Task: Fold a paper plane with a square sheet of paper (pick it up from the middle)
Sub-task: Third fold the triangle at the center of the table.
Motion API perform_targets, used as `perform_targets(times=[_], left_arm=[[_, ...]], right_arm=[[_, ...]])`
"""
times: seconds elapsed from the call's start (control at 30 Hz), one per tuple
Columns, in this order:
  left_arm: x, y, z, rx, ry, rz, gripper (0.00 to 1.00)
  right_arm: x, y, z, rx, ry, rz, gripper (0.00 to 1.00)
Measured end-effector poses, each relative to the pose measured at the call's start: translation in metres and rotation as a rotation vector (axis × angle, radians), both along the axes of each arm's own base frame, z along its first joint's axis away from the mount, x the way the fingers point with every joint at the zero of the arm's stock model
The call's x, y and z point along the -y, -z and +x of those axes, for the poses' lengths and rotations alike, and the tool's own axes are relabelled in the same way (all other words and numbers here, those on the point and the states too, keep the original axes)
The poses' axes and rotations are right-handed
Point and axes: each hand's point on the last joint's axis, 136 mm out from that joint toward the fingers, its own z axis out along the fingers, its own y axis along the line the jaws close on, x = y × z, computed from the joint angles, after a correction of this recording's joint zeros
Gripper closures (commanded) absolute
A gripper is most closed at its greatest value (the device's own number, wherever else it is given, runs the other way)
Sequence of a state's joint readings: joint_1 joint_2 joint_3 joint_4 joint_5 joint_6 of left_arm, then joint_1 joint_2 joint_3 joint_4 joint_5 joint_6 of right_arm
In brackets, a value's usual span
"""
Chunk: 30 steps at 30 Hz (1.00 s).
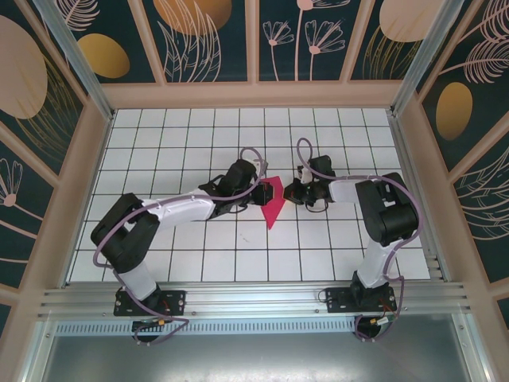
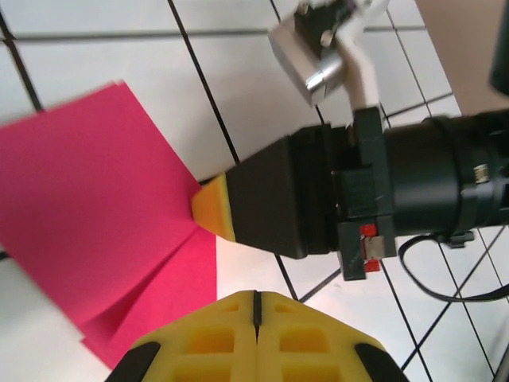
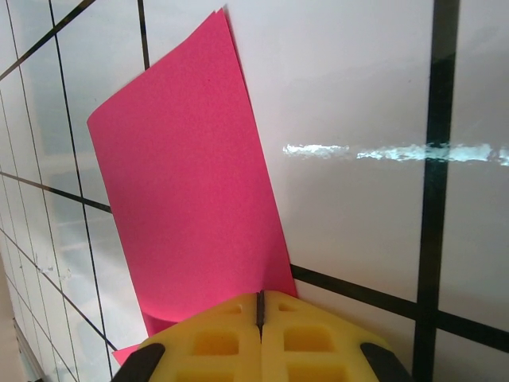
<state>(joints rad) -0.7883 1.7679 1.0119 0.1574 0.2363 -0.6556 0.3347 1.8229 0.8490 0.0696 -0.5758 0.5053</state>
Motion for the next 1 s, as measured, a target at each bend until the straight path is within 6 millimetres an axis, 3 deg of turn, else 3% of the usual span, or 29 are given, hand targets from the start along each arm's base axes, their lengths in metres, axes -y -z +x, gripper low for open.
perform_targets(times=[0.2,0.4,0.73,0.87,1.0], left_arm=[[-0.002,0.05,-0.005,-0.099,-0.004,0.066,1.0],[-0.011,0.076,-0.002,-0.118,-0.047,0.13,1.0],[-0.012,0.08,-0.002,-0.096,-0.048,0.11,1.0],[-0.012,0.079,-0.002,-0.091,-0.048,0.105,1.0],[-0.012,0.079,-0.002,-0.091,-0.049,0.105,1.0]], right_arm=[[0.0,0.0,0.0,0.002,-0.002,0.0,0.99],[0.0,-0.001,0.0,-0.006,-0.002,-0.005,0.99],[-0.009,-0.012,-0.006,-0.001,-0.029,-0.023,0.96],[-0.025,-0.03,-0.023,0.038,-0.056,0.007,0.97],[-0.026,-0.026,-0.042,0.017,-0.05,0.022,0.98]])
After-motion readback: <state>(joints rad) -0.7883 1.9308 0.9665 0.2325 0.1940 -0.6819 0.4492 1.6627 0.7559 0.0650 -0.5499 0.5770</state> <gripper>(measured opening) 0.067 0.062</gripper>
